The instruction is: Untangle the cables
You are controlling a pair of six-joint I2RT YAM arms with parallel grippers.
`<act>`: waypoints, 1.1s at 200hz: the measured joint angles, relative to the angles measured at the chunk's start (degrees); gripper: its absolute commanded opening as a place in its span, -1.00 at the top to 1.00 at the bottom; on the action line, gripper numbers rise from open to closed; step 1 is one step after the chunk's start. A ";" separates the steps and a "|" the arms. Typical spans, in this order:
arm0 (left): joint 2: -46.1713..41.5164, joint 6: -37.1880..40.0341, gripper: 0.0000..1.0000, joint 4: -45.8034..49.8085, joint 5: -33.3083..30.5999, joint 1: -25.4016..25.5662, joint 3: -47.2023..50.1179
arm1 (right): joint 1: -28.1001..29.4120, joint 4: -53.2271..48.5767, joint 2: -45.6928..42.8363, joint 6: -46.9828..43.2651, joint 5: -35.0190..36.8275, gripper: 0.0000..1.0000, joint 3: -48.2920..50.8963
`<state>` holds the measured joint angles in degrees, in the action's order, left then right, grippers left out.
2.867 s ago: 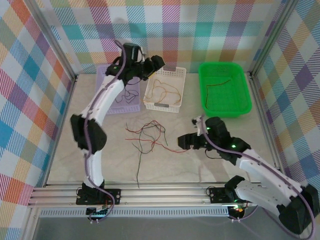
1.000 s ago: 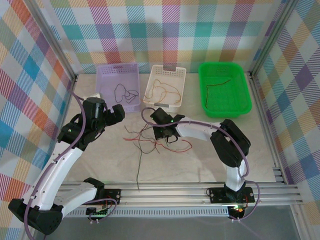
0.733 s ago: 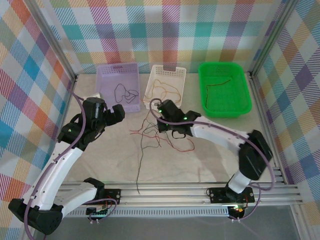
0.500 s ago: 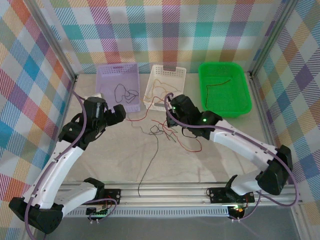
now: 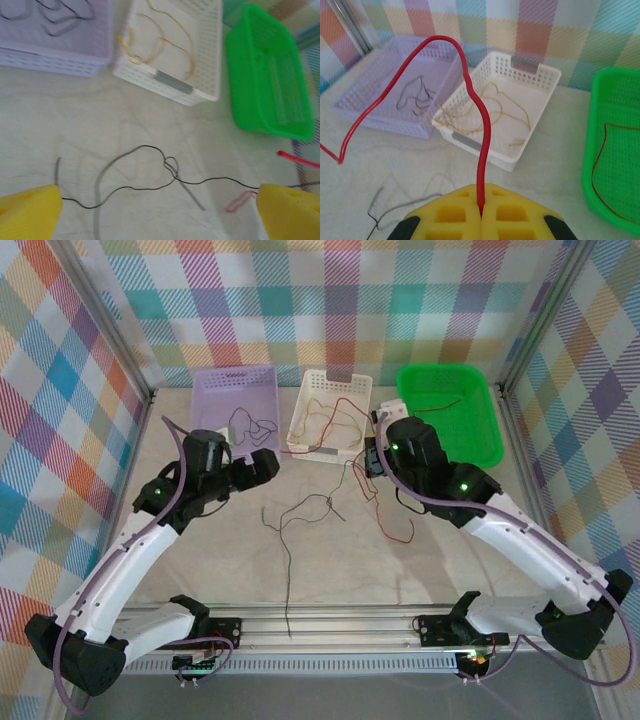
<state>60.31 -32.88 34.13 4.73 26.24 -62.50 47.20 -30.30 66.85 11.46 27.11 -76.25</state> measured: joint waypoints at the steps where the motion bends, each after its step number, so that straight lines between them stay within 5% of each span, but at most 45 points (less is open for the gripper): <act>1: 0.00 -0.07 -0.98 -0.15 0.15 0.09 0.11 | 0.00 0.24 -0.24 0.00 -0.09 1.00 0.15; 70: 3.02 -5.55 -1.00 -19.19 10.29 9.38 8.98 | -4.52 10.10 -6.10 2.16 -11.02 1.00 5.99; 146: 5.33 -6.45 -1.00 -33.55 13.27 13.97 12.92 | -6.82 11.47 -6.71 8.33 -21.86 1.00 5.97; 196: 9.75 -4.04 -0.99 -33.53 12.46 17.14 12.63 | -7.65 7.74 -6.21 9.31 -15.98 1.00 3.37; 220: 10.21 -2.51 -0.99 -28.26 9.94 17.53 10.58 | -12.72 3.93 -4.42 9.68 -11.47 1.00 -0.50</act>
<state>70.52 -35.40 5.87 14.68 43.77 -51.92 34.48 -26.37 62.43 21.15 15.64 -76.75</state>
